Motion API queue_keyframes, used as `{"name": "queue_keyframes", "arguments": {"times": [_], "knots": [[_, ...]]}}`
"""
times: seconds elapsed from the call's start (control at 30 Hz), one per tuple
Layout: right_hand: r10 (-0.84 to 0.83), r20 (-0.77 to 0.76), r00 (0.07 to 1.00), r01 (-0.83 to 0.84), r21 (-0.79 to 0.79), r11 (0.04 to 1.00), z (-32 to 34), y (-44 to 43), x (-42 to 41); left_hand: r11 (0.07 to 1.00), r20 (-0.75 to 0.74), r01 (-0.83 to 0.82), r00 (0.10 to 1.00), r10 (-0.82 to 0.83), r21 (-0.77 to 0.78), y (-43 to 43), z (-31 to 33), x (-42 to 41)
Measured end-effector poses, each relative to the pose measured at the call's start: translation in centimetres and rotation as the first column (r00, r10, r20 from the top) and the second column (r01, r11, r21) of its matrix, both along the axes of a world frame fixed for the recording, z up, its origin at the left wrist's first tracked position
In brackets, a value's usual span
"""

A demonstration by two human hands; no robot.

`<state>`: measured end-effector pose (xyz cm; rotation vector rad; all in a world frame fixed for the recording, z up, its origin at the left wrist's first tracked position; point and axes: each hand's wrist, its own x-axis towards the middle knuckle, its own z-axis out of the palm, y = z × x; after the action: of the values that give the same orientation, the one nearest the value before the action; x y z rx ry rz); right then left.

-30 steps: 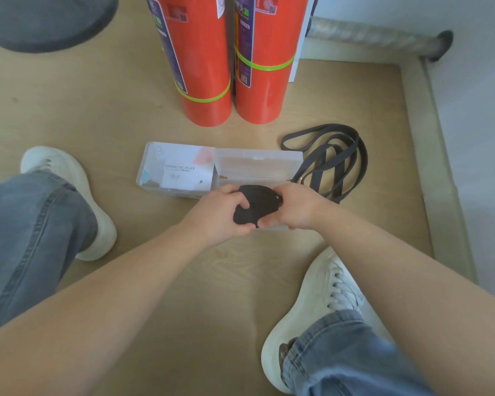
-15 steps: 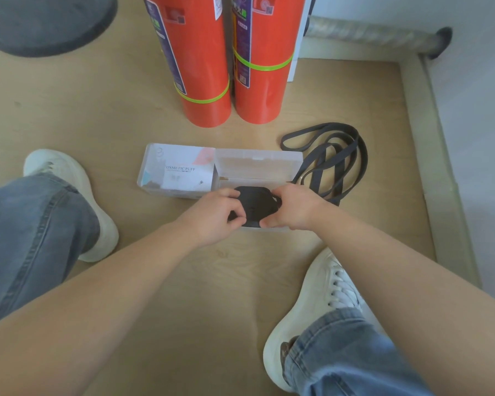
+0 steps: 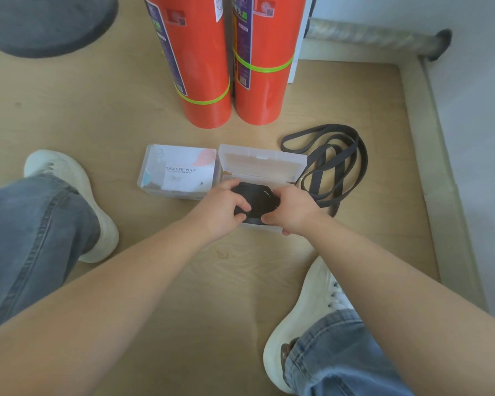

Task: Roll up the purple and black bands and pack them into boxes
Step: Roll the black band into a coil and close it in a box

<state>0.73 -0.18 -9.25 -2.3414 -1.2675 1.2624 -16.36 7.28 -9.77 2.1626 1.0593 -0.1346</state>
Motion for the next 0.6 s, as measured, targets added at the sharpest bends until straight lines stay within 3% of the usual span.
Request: {"name": "queue_keyframes", "arguments": {"times": [0.23,0.37,0.53,0.6], "knots": [[0.066,0.142,0.988,-0.065,-0.011,0.998,-0.3,0.2,-0.5,0.99,-0.14,0.136,0.982,-0.129,0.04,0.5,0.3,0.6],[0.149,0.258,0.955,-0.127,-0.098,0.987,-0.9,0.7,-0.7,0.97,-0.243,0.229,0.948,-0.203,0.081,1.3,0.3,1.7],[0.201,0.163,0.966,-0.175,-0.16,0.971,-0.8,1.4,-0.4,0.864,-0.365,0.442,0.866,-0.341,0.242,1.5,1.6,1.8],[0.183,0.15,0.972,-0.164,-0.132,0.978,-0.7,1.4,-0.2,0.844,-0.333,0.469,0.864,-0.378,0.26,1.2,1.6,1.0]]}}
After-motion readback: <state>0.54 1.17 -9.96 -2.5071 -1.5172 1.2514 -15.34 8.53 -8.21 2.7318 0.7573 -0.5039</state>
